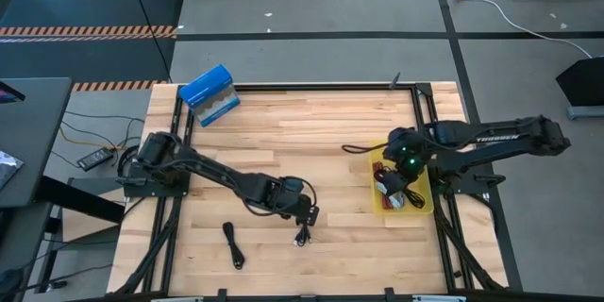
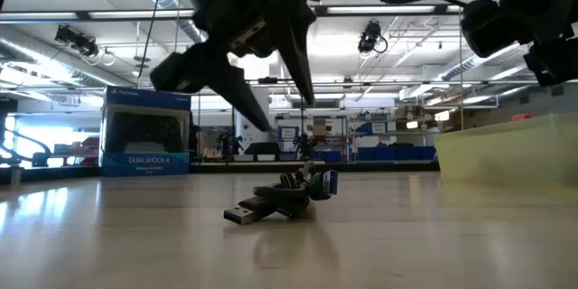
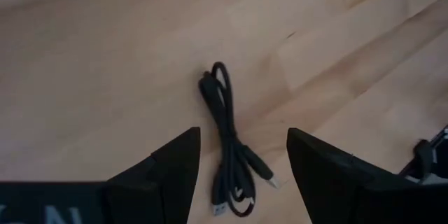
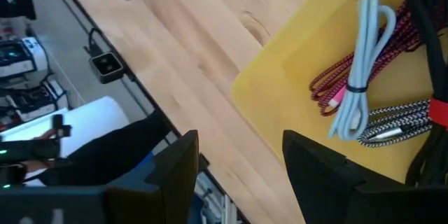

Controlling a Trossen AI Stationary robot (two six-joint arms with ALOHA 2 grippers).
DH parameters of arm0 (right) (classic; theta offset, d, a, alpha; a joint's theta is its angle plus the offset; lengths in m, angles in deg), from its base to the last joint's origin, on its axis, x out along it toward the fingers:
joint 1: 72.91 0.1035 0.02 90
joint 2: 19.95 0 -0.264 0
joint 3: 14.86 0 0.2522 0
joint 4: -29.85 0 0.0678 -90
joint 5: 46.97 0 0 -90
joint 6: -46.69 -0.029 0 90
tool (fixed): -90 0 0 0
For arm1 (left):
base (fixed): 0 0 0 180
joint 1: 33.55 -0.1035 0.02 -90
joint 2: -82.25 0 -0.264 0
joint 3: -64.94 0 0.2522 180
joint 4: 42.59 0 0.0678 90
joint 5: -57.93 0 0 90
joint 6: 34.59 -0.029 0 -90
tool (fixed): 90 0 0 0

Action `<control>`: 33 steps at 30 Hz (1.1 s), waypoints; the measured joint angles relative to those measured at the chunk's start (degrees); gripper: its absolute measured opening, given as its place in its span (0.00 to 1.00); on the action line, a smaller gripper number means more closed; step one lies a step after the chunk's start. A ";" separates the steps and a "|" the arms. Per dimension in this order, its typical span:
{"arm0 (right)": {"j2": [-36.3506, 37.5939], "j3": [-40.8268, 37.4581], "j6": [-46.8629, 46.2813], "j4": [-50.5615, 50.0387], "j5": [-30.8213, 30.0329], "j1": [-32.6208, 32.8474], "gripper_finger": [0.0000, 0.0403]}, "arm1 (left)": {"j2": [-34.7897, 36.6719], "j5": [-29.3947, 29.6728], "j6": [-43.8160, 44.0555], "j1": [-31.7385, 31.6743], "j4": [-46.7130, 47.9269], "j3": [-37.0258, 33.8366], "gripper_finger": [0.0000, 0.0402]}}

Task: Pick and place USB-C Cables
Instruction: Put the right black charger cable into the yellow bin

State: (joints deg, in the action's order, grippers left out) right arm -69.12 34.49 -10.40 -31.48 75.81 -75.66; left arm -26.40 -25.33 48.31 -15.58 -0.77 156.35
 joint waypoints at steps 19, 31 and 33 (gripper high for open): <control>4.94 0.02 -5.14 8.78 -0.23 0.00 0.52 | -8.72 -2.25 1.74 1.29 -6.78 -0.17 0.55; 5.25 0.04 -6.46 12.29 -0.84 0.00 0.52 | -9.30 -3.37 -1.89 1.29 -9.02 0.41 0.25; 5.26 0.04 -6.46 12.33 -1.56 0.00 0.52 | -9.25 -3.93 -2.72 1.29 -10.59 0.42 0.14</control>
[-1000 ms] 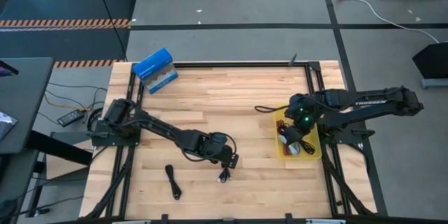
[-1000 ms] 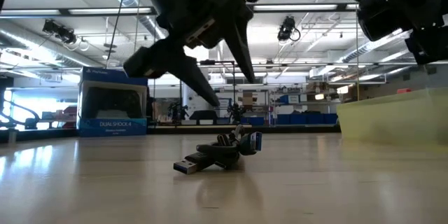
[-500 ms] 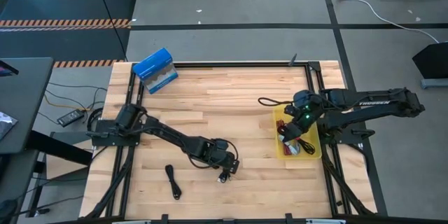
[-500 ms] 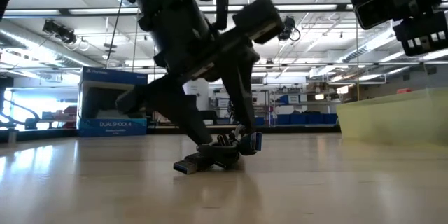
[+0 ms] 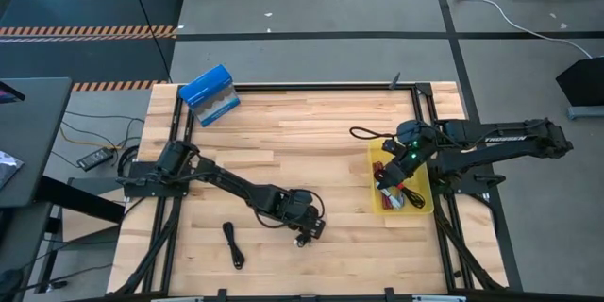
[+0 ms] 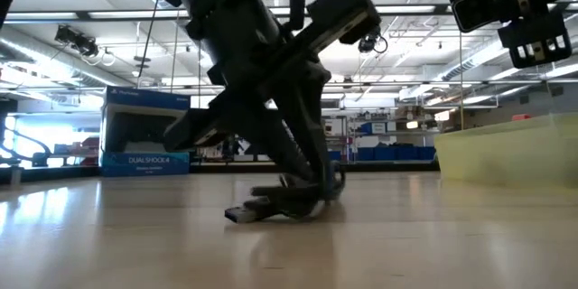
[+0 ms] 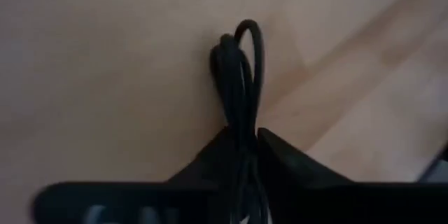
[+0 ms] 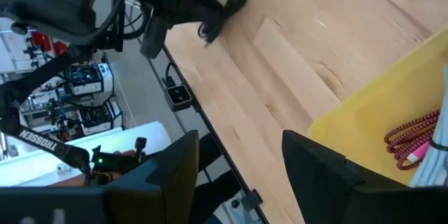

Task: Pick and place USB-C Cables
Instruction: Put the right black charger cable into the yellow bin

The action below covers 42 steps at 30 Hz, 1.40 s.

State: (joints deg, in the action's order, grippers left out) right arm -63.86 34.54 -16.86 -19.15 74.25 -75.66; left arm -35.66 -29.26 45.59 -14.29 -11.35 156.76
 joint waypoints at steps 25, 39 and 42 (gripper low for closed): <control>0.10 0.02 -3.37 40.87 -6.29 -1.55 0.52 | 18.06 2.72 -16.45 -8.49 -9.75 0.00 0.02; -0.09 0.00 17.94 51.85 -12.30 -2.97 0.52 | 28.59 5.54 -33.48 -14.14 -7.82 0.00 0.02; -0.51 0.04 22.93 56.06 -14.12 -2.97 0.51 | 29.39 5.57 -38.57 -14.52 -8.58 -0.03 0.02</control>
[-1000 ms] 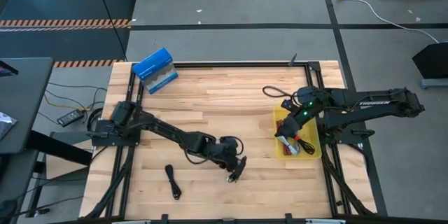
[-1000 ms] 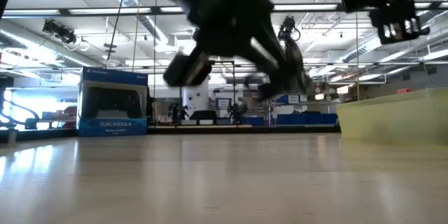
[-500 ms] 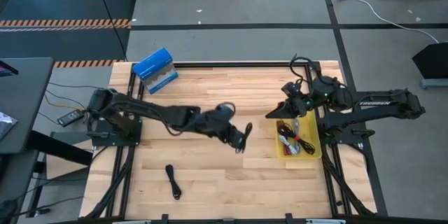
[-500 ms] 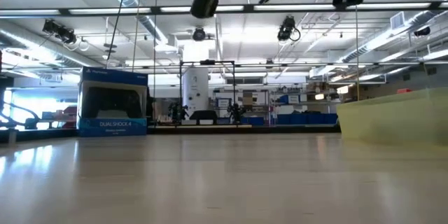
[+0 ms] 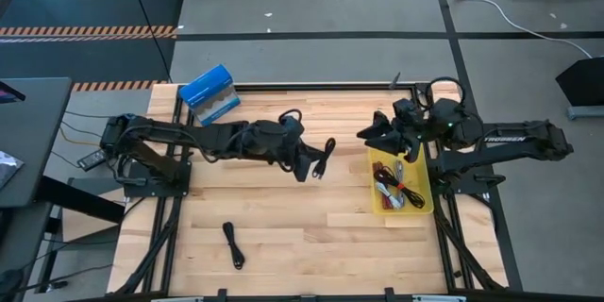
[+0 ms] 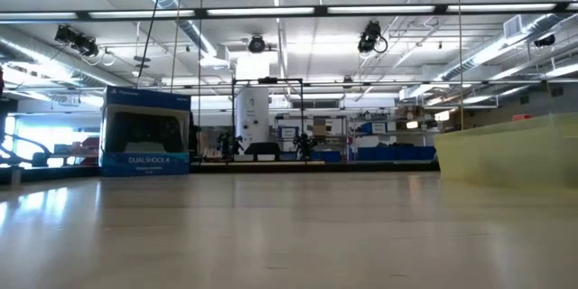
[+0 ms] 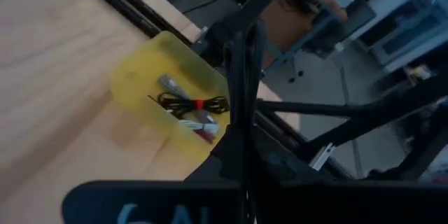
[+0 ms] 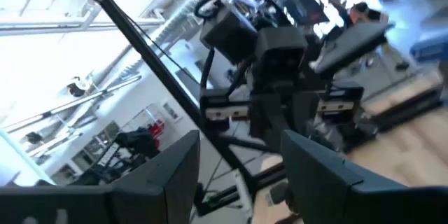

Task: Pick and place USB-C Cables
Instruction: Put the right black charger cable into the yellow bin

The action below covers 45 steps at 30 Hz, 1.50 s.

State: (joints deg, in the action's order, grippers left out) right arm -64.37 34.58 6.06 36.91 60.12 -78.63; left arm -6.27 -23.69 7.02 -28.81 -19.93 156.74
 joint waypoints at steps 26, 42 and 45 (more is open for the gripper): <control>-14.15 -0.02 3.32 14.34 -2.50 2.73 0.48 | 0.16 0.45 -10.58 -1.61 -6.51 0.01 0.03; -10.73 -0.02 4.91 8.41 -2.09 2.16 0.48 | 0.81 0.37 -9.73 -1.26 -2.65 0.01 0.03; -10.69 -0.02 5.89 6.36 -2.09 2.16 0.48 | 1.27 0.40 -9.73 -0.92 -3.03 0.03 0.03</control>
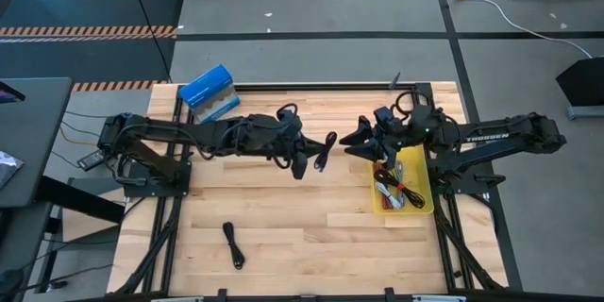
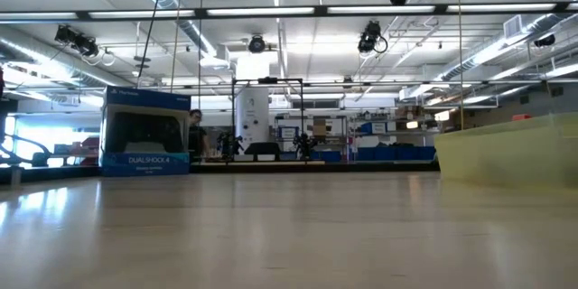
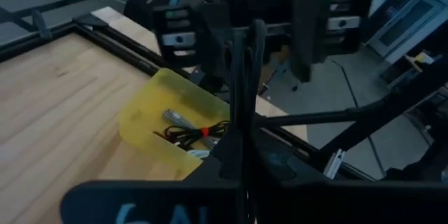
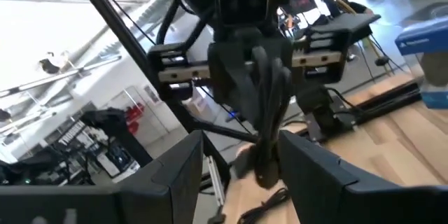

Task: Pick and place USB-C Cables
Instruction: Put the right black charger cable into the yellow bin

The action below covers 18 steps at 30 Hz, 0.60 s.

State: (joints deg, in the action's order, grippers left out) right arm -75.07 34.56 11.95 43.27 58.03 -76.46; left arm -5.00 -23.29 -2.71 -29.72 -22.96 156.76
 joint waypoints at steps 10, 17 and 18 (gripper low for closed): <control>-0.13 0.00 0.89 0.11 -3.14 0.11 0.48 | -0.07 -0.02 0.00 2.28 -0.35 0.00 0.03; -0.13 0.00 0.58 0.11 -3.52 1.18 0.48 | -0.08 0.24 -0.08 2.19 -0.29 0.00 0.03; -0.15 0.00 0.45 0.12 -3.56 1.29 0.48 | -0.08 0.20 -0.09 2.19 -0.28 0.00 0.03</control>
State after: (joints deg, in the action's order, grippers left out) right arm -75.22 34.56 12.40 43.39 54.47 -75.17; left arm -5.08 -23.10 -2.80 -27.53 -23.24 156.76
